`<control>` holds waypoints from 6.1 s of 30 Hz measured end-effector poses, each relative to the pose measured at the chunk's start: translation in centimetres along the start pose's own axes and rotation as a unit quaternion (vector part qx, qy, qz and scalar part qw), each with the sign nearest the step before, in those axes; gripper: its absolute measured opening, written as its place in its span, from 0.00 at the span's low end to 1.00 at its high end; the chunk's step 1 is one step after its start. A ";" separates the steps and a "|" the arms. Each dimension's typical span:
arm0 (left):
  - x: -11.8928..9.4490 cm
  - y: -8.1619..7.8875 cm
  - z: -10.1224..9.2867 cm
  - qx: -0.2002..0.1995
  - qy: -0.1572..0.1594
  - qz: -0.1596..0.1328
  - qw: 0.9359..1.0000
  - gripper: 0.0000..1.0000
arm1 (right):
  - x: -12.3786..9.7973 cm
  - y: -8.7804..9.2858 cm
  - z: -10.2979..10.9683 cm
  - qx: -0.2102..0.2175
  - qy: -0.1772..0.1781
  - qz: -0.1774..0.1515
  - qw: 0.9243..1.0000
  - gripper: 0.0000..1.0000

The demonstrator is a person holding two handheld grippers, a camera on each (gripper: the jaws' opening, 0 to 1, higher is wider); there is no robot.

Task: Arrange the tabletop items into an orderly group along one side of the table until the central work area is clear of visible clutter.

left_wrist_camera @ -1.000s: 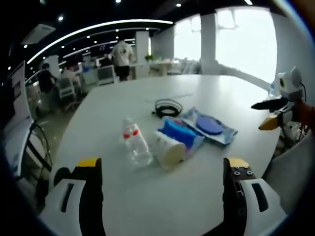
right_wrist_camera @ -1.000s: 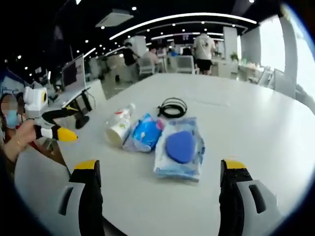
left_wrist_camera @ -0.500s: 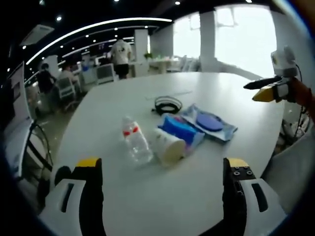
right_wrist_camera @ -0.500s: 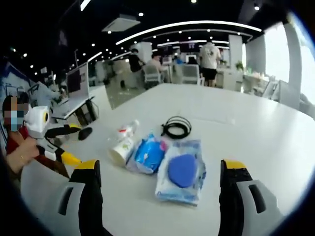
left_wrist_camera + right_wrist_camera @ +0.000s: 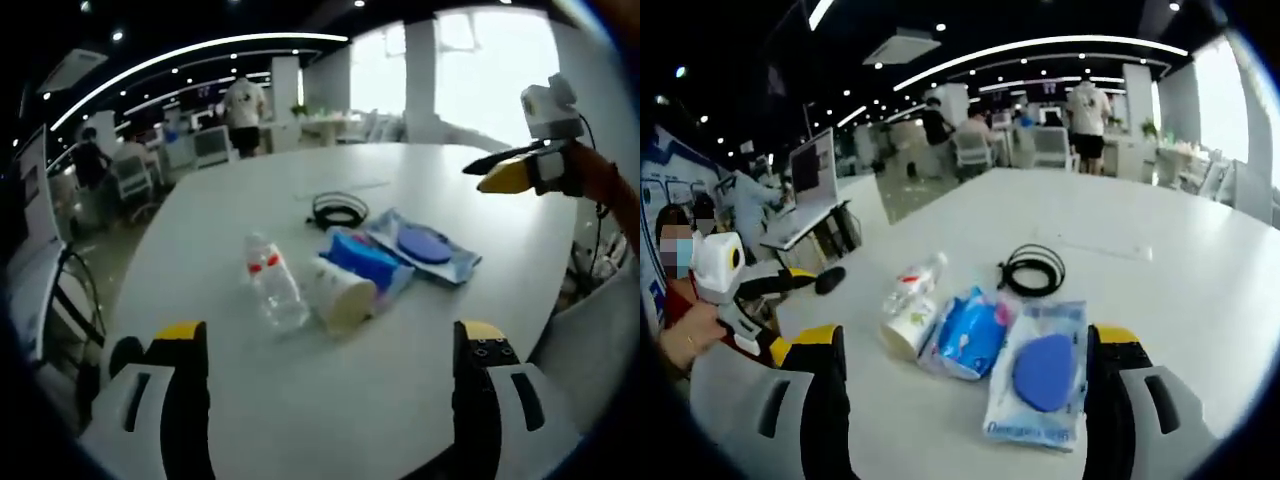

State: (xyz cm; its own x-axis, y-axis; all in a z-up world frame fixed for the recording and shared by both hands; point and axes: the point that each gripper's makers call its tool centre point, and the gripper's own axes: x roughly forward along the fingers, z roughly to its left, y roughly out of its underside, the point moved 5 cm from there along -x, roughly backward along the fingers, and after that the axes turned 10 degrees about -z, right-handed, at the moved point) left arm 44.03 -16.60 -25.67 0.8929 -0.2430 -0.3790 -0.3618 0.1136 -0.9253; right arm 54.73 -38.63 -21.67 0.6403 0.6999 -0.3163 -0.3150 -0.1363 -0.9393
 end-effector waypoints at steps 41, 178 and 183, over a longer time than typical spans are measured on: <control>0.3 0.8 -0.1 0.002 0.007 0.024 1.000 0.92 | 10.3 9.0 1.0 -0.024 -0.054 0.091 0.994 0.69; 0.4 0.9 -0.6 0.030 0.024 0.040 0.998 0.83 | 4.7 4.6 -2.1 -0.130 -0.063 0.120 0.982 0.01; 0.4 0.9 -0.7 0.031 0.024 0.039 0.998 0.82 | 4.0 5.4 -2.6 -0.160 -0.085 0.147 0.972 0.01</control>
State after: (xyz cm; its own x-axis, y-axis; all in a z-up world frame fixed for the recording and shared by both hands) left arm 43.86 -17.31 -26.61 0.8481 -0.2778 -0.4512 -0.4106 0.1937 -0.8910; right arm 57.38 -38.38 -28.37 0.4225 0.6995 -0.5764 -0.2158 -0.5401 -0.8135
